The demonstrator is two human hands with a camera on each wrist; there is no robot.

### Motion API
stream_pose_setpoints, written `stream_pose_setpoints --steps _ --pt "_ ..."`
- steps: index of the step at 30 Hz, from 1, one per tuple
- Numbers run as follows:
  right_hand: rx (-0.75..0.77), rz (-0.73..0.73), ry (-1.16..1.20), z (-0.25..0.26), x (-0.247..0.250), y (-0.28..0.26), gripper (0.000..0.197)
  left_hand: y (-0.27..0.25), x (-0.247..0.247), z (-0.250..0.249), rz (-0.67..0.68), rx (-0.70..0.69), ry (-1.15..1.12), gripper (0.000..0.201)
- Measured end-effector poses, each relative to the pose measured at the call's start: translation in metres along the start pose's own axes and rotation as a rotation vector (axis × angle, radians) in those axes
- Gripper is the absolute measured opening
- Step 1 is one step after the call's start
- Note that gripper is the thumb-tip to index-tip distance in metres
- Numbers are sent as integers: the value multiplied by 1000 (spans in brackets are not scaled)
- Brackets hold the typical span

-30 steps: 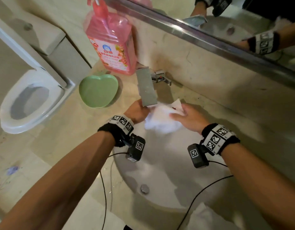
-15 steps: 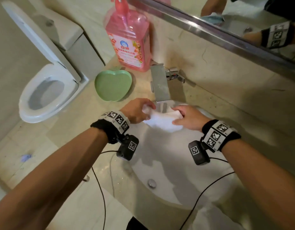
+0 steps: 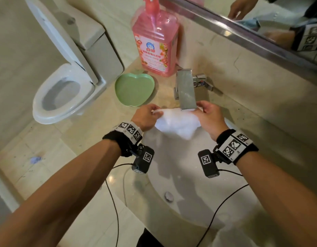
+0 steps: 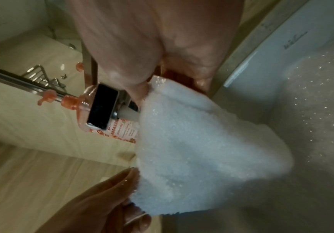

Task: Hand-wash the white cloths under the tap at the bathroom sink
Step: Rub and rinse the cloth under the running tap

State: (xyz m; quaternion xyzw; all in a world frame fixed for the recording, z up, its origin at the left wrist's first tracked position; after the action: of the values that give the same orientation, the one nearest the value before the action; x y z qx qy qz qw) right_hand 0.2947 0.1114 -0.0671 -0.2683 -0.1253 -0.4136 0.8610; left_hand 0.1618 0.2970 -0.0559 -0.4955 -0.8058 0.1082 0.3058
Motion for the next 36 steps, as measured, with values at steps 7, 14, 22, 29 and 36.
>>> stream_pose_setpoints --steps 7,14,22,29,36 --pt "-26 -160 56 -6 38 -3 9 21 -47 -17 75 4 -83 16" --pt "-144 -130 59 -38 56 -5 21 22 -60 -32 83 -84 -241 38" --pt "-11 144 -116 -30 35 -16 40 6 -23 -30 87 -82 -116 25" --pt "145 148 -470 8 1 -13 44 -14 3 -18 -1 -135 292 41" --pt "89 97 -517 16 -11 -3 28 -19 18 -12 -73 -152 385 32"
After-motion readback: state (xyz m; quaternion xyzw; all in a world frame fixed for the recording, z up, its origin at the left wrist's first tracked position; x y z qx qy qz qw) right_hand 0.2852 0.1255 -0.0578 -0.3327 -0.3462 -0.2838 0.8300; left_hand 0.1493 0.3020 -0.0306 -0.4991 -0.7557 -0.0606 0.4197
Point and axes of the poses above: each hand's wrist, its own y-axis towards the middle knuckle, its own x-axis out of the back of the hand, z = x × y, the point moved 3 cm from there along y, towards the middle knuckle, and after that the axes turned 13 degrees about -y, right-handed, at the moved point
